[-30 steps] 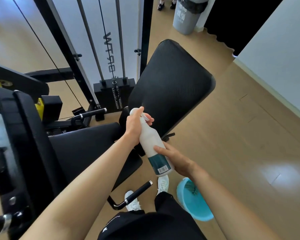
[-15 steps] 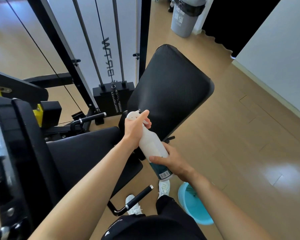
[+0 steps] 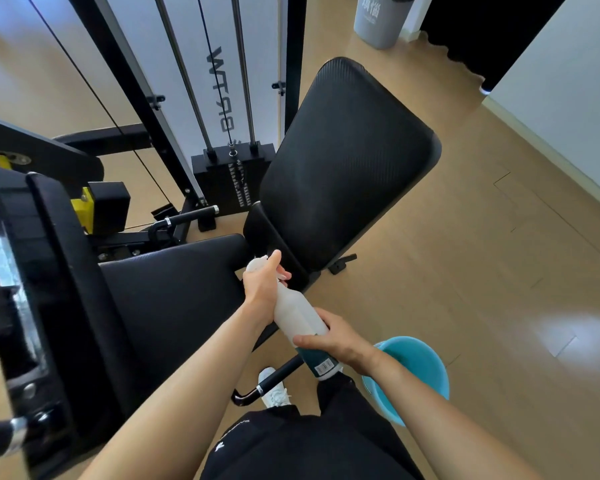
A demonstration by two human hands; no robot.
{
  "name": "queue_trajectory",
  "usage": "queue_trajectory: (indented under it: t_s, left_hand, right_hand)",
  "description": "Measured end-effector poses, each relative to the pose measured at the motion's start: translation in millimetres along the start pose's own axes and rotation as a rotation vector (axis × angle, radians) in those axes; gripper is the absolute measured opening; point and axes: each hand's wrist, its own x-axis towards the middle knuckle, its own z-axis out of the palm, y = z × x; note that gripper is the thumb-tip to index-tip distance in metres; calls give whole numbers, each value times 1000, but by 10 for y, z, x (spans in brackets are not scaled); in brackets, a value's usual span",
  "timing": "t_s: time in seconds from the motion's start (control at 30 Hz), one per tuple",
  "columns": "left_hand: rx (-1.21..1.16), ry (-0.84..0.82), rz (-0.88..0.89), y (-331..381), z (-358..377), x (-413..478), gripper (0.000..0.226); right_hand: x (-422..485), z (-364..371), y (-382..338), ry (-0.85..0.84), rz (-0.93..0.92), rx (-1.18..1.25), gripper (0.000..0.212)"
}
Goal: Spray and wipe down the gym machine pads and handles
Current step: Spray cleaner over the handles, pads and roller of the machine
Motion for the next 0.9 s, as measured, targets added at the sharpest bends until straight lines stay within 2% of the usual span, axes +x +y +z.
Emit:
queue_trajectory:
  t_s: [0.1, 0.17, 0.27, 0.37, 0.47, 0.63, 0.7, 0.83, 0.9]
  left_hand:
    - [-94, 110, -152, -142, -114, 104, 36]
    - [-162, 86, -238, -232, -175, 159, 34]
    - [-107, 56, -268, -393, -241, 231, 31]
    - [53, 151, -179, -485, -271, 270, 42]
    - [108, 186, -95, -510, -247, 300, 45]
    - [-27, 44, -59, -509, -208, 359, 25]
    - [-5, 26, -22, -509, -209, 367, 18]
    - [191, 84, 97, -558, -166, 380, 43]
    - [301, 108, 148, -578, -147, 396, 44]
  right_hand:
    - [57, 54, 142, 36, 12, -146, 68]
    - [71, 111, 229, 37, 22, -239, 72]
    - [119, 209, 382, 57, 42, -252, 69]
    - [180, 285, 479, 25, 56, -225, 68]
    - [228, 339, 527, 29, 60, -197, 69]
    - [357, 379, 585, 31, 99, -129, 76]
    - [436, 382, 604, 21, 104, -131, 77]
    - [636, 478, 596, -52, 98, -167, 66]
    - [758, 531, 542, -93, 104, -177, 65]
